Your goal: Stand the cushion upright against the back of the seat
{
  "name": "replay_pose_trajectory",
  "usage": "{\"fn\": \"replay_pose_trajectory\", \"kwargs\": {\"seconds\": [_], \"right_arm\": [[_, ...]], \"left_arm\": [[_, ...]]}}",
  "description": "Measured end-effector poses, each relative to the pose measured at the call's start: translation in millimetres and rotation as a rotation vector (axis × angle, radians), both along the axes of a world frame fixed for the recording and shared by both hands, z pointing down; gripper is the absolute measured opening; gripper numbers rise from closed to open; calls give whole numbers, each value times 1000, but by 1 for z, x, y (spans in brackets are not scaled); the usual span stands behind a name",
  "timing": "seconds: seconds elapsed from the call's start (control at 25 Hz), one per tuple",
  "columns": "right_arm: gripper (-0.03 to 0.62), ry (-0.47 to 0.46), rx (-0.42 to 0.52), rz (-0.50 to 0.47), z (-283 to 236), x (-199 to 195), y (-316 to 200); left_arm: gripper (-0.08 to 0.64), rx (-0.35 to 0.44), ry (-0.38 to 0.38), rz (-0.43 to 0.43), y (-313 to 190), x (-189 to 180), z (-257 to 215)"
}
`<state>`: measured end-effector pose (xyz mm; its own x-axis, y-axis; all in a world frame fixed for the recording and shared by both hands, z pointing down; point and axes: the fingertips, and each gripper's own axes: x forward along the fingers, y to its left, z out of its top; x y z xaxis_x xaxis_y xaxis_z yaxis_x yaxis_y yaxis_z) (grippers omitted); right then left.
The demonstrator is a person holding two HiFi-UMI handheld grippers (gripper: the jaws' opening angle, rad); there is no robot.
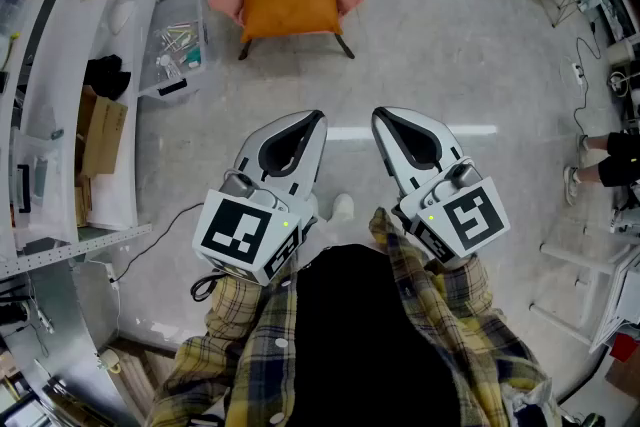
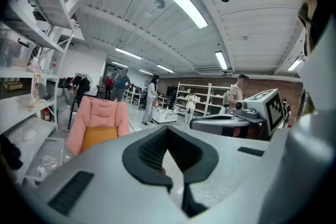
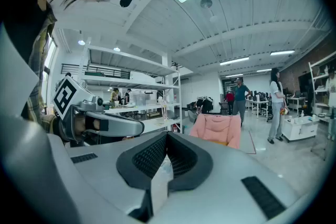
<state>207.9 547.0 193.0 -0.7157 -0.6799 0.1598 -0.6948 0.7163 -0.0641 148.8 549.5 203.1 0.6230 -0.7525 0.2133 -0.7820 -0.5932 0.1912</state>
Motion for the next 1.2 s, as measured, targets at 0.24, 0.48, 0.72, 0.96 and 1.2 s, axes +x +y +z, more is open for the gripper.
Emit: {"fn": "replay_pose_trajectory", "kwargs": {"seconds": [0.24,0.48,0.72,0.96,1.2], "right_arm": [[18,-10,2,-5,-3,13,1],[18,-19,4,11,0,41,0],[18,-32,7,-10,1,53,3],[18,-46,-5,-38,3,47,-1],[18,-49,-23,-45,10,17,-19]], "left_arm": [[3,-1,7,0,-2,14,-4],[3,10,13,-10,-2,35,-7],[3,21,21,-63,4,40,-9],[3,14,20,-121,2,24,-7],[3,2,33,-137,-15,-10,1]]}}
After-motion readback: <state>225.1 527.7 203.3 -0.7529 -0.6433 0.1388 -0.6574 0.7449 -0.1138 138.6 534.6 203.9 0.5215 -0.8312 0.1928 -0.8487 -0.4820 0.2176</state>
